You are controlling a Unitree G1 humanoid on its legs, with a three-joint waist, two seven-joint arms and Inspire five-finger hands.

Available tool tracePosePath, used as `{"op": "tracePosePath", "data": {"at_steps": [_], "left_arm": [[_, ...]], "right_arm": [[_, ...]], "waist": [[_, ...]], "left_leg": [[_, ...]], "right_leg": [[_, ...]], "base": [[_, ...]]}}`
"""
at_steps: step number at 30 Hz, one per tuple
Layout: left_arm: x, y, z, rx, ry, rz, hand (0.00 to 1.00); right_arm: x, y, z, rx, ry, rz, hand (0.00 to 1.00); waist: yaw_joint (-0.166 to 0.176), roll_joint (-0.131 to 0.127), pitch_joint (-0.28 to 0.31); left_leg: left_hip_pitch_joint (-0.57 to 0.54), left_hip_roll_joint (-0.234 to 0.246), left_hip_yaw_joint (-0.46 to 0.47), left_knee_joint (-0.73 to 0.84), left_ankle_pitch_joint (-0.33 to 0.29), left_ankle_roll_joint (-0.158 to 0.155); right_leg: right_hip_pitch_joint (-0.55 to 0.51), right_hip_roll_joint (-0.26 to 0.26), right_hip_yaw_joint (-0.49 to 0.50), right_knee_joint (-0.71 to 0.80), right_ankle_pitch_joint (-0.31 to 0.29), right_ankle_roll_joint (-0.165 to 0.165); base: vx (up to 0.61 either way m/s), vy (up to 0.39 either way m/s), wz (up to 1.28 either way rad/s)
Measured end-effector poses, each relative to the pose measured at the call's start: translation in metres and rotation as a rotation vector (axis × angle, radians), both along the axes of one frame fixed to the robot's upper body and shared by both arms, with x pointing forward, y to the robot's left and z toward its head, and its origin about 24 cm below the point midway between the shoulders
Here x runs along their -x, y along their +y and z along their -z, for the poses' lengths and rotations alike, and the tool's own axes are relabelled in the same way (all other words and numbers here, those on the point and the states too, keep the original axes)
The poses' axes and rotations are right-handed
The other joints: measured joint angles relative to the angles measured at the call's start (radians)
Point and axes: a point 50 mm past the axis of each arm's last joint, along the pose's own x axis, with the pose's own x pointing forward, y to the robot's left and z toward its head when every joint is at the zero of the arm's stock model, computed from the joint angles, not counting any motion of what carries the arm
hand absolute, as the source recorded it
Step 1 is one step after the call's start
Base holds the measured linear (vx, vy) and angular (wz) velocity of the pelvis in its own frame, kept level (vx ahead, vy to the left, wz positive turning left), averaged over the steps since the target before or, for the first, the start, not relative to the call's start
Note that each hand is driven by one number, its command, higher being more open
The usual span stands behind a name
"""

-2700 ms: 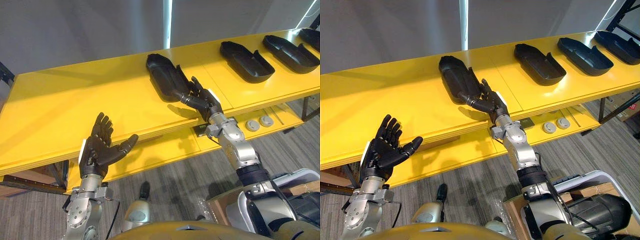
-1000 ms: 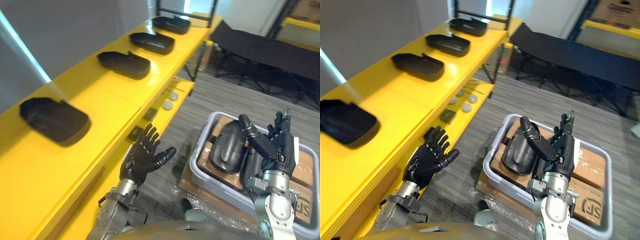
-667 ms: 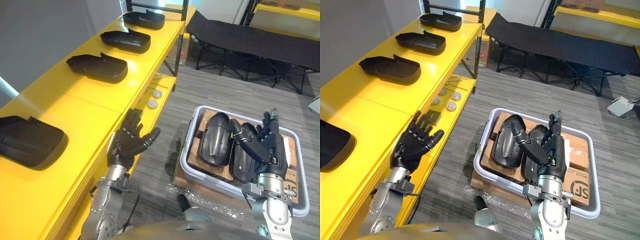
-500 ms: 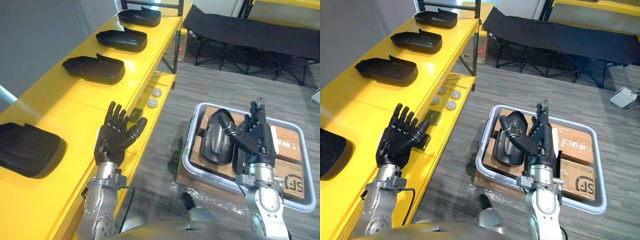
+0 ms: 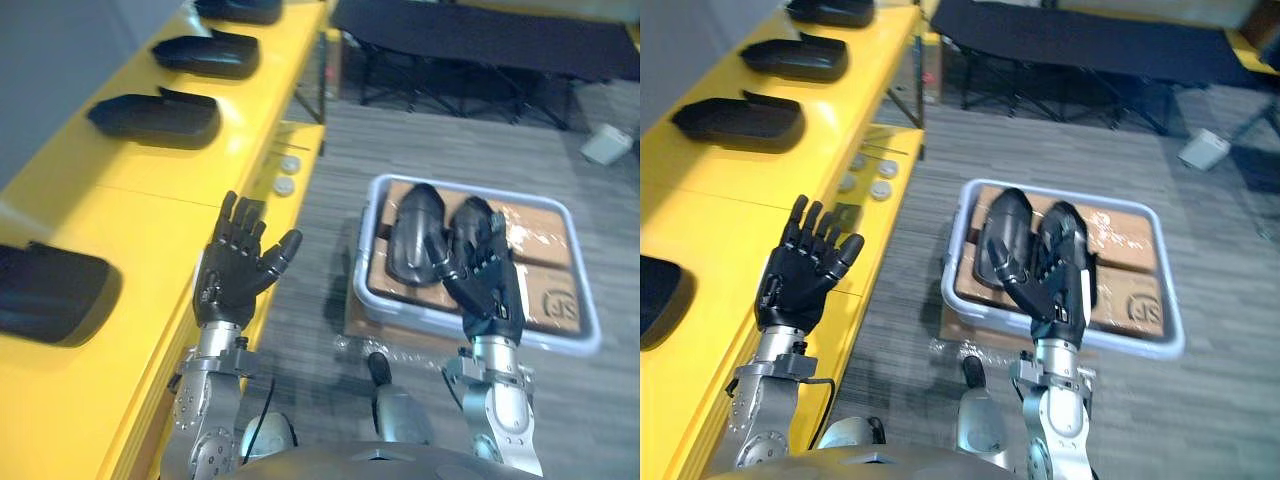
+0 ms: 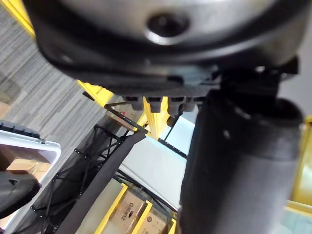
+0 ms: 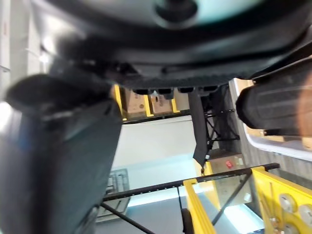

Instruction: Walk over and take three plastic housings, then place them on the shelf

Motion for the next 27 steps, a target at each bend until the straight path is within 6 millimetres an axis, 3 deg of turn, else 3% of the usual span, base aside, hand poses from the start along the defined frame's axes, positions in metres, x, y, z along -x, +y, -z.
{"op": "tracePosePath", "data": {"at_steps": [2, 3, 4, 7, 8, 9, 10, 11, 12, 14, 15, 18, 20, 21, 22, 25, 27], "left_arm": [[-0.001, 0.004, -0.001, 0.003, -0.004, -0.030, 1.00], [-0.001, 0.010, -0.002, 0.001, -0.010, -0.062, 1.00], [-0.002, 0.014, -0.002, 0.026, -0.014, -0.077, 1.00], [0.000, 0.021, 0.001, 0.179, -0.020, -0.101, 1.00], [0.001, 0.023, 0.005, 0.239, -0.015, -0.113, 1.00], [0.001, 0.025, 0.011, 0.276, -0.004, -0.125, 1.00], [0.001, 0.024, 0.016, 0.293, 0.012, -0.128, 1.00], [0.001, 0.014, 0.031, 0.362, 0.068, -0.136, 1.00], [0.000, -0.001, 0.039, 0.408, 0.112, -0.104, 1.00], [0.002, -0.024, 0.042, 0.435, 0.151, -0.005, 1.00], [0.002, -0.031, 0.041, 0.439, 0.150, 0.032, 1.00], [0.002, -0.033, 0.039, 0.434, 0.117, 0.058, 1.00], [0.004, -0.030, 0.039, 0.424, 0.110, 0.042, 1.00], [0.005, -0.027, 0.041, 0.420, 0.116, 0.027, 1.00], [0.007, -0.023, 0.042, 0.414, 0.121, 0.009, 1.00], [0.008, -0.014, 0.047, 0.387, 0.146, -0.012, 1.00], [0.004, -0.012, 0.049, 0.355, 0.157, 0.003, 1.00]], "right_arm": [[-0.011, 0.005, -0.001, 0.001, -0.015, -0.016, 1.00], [-0.019, 0.010, 0.002, -0.005, -0.005, -0.033, 1.00], [-0.024, 0.016, 0.006, 0.001, 0.014, -0.050, 1.00], [-0.025, 0.025, 0.015, 0.044, 0.061, -0.083, 1.00], [-0.023, 0.029, 0.019, 0.057, 0.088, -0.096, 1.00], [-0.018, 0.033, 0.024, 0.080, 0.114, -0.100, 1.00], [-0.018, 0.032, 0.025, 0.093, 0.124, -0.102, 1.00], [-0.022, 0.023, 0.022, 0.167, 0.123, -0.100, 1.00], [-0.023, 0.012, 0.021, 0.210, 0.132, -0.078, 1.00], [-0.021, -0.009, 0.022, 0.241, 0.166, -0.014, 1.00], [-0.021, -0.018, 0.022, 0.248, 0.174, 0.026, 1.00], [-0.016, -0.032, 0.018, 0.265, 0.171, 0.080, 1.00], [-0.017, -0.032, 0.015, 0.282, 0.162, 0.065, 1.00], [-0.017, -0.032, 0.015, 0.286, 0.162, 0.061, 1.00], [-0.018, -0.032, 0.015, 0.287, 0.159, 0.058, 1.00], [-0.028, -0.033, 0.017, 0.286, 0.174, 0.059, 1.00], [-0.034, -0.034, 0.025, 0.290, 0.213, 0.059, 1.00]], "waist": [[0.016, 0.012, 0.004], [0.032, 0.017, 0.008], [0.047, 0.024, 0.012], [0.052, 0.025, 0.013], [0.052, 0.014, 0.011], [0.049, -0.017, 0.009], [0.047, -0.021, 0.007], [0.034, 0.024, 0.022], [0.000, 0.041, 0.030], [-0.018, 0.033, 0.036], [-0.018, 0.030, 0.038], [-0.009, 0.034, 0.036], [-0.002, 0.043, 0.037], [0.009, 0.048, 0.035], [0.019, 0.051, 0.033], [0.027, 0.045, 0.036], [0.043, 0.035, 0.042]], "left_leg": [[0.001, 0.037, 0.016, 0.022, 0.005, -0.009], [0.001, 0.074, 0.022, 0.034, 0.005, -0.018], [0.001, 0.117, 0.022, 0.045, 0.010, -0.034], [0.011, 0.204, 0.018, 0.039, 0.036, -0.114], [0.032, 0.239, 0.015, 0.022, 0.052, -0.175], [0.062, 0.263, 0.007, -0.013, 0.074, -0.192], [0.076, 0.282, -0.001, -0.034, 0.094, -0.190], [0.078, 0.348, -0.041, -0.070, 0.175, -0.172], [0.038, 0.360, -0.080, -0.105, 0.304, -0.094], [-0.020, 0.350, -0.088, -0.105, 0.455, -0.010], [-0.031, 0.327, -0.087, -0.074, 0.432, -0.026], [-0.029, 0.185, -0.091, 0.042, 0.206, -0.083], [-0.038, 0.117, -0.079, 0.081, 0.110, -0.071], [-0.031, 0.081, -0.061, 0.067, 0.065, -0.047], [0.001, 0.072, -0.035, 0.019, 0.057, -0.031], [0.021, 0.026, -0.029, -0.068, 0.051, -0.077], [0.016, 0.009, -0.034, -0.063, 0.053, -0.080]], "right_leg": [[0.015, -0.059, -0.045, 0.115, -0.016, -0.023], [0.012, -0.117, -0.067, 0.176, -0.024, -0.035], [0.011, -0.177, -0.076, 0.205, -0.023, -0.033], [0.020, -0.258, -0.080, 0.186, 0.003, -0.005], [0.050, -0.265, -0.088, 0.125, 0.050, 0.064], [0.091, -0.264, -0.124, 0.091, 0.025, 0.207], [0.110, -0.253, -0.153, 0.091, -0.057, 0.256], [0.095, -0.189, -0.198, 0.130, -0.136, 0.244], [0.068, -0.167, -0.223, 0.165, -0.170, 0.209], [0.043, -0.156, -0.237, 0.175, -0.183, 0.165], [0.046, -0.147, -0.237, 0.162, -0.180, 0.144], [0.103, -0.098, -0.224, 0.036, -0.123, 0.095], [0.134, -0.075, -0.215, -0.037, -0.083, 0.091], [0.149, -0.066, -0.209, -0.070, -0.060, 0.092], [0.145, -0.066, -0.197, -0.072, -0.051, 0.100], [0.131, -0.086, -0.197, -0.100, -0.012, 0.131], [0.150, -0.105, -0.201, -0.141, 0.015, 0.143]], "base": [[0.01, -0.182, -0.63], [0.00, -0.284, -0.65], [-0.01, -0.324, -0.58], [0.00, -0.444, -0.29], [0.05, -0.823, -0.20], [0.05, -0.879, -0.20], [0.02, -0.953, -0.21], [-0.03, -0.614, 0.02], [-0.05, -0.699, 0.14], [-0.01, -0.595, 0.17], [0.02, -0.432, -0.17], [0.04, -0.257, -0.38], [0.03, -0.078, -0.39], [0.03, -0.018, -0.34], [0.02, 0.010, -0.26], [-0.05, 0.111, 0.00], [-0.07, 0.118, 0.14]]}}
